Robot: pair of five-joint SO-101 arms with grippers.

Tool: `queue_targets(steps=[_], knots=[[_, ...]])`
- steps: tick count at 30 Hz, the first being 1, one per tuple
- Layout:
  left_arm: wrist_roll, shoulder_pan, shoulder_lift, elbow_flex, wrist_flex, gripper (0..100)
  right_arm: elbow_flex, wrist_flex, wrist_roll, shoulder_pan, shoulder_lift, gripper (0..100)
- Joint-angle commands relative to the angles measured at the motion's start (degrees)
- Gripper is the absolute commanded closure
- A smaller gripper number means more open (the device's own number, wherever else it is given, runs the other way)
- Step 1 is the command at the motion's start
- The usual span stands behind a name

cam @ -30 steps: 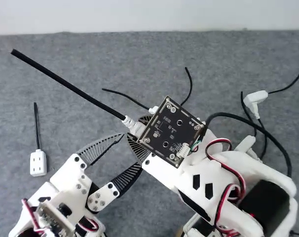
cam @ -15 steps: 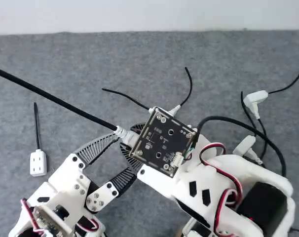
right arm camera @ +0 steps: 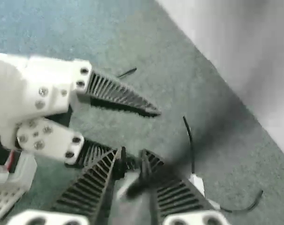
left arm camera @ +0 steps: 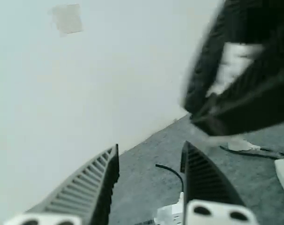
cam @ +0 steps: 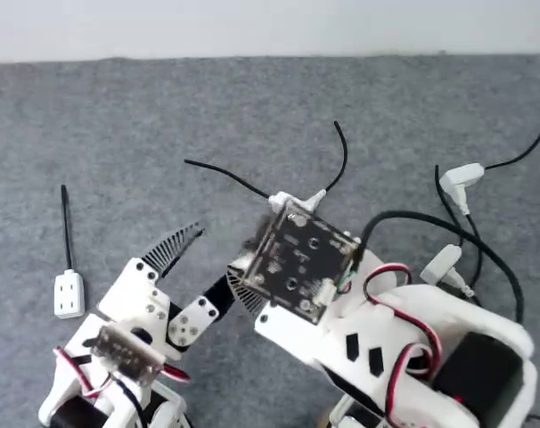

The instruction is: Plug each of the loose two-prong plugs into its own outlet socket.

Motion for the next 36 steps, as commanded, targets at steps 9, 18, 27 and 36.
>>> queue_targets(steps=[9, 18, 27, 36], knots=[[-0.1, -0.6, 0.3, -0.2, -0.5, 79, -1.6, 2.3, 2.4, -0.3, -1.0, 98.8], [-0.1, -7.8, 0.4, 2.9, -3.5, 79, 1.1, 0.0, -5.3, 11.8, 0.4, 98.3], [0.2, -20.9, 0.7, 11.2, -14.9, 79, 20.5, -10.0, -8.8, 21.8, 10.2, 98.3], [0.3, -22.6, 0.4, 21.6, -22.0, 79, 33.8, -22.9, -8.9, 21.9, 16.8, 98.3]])
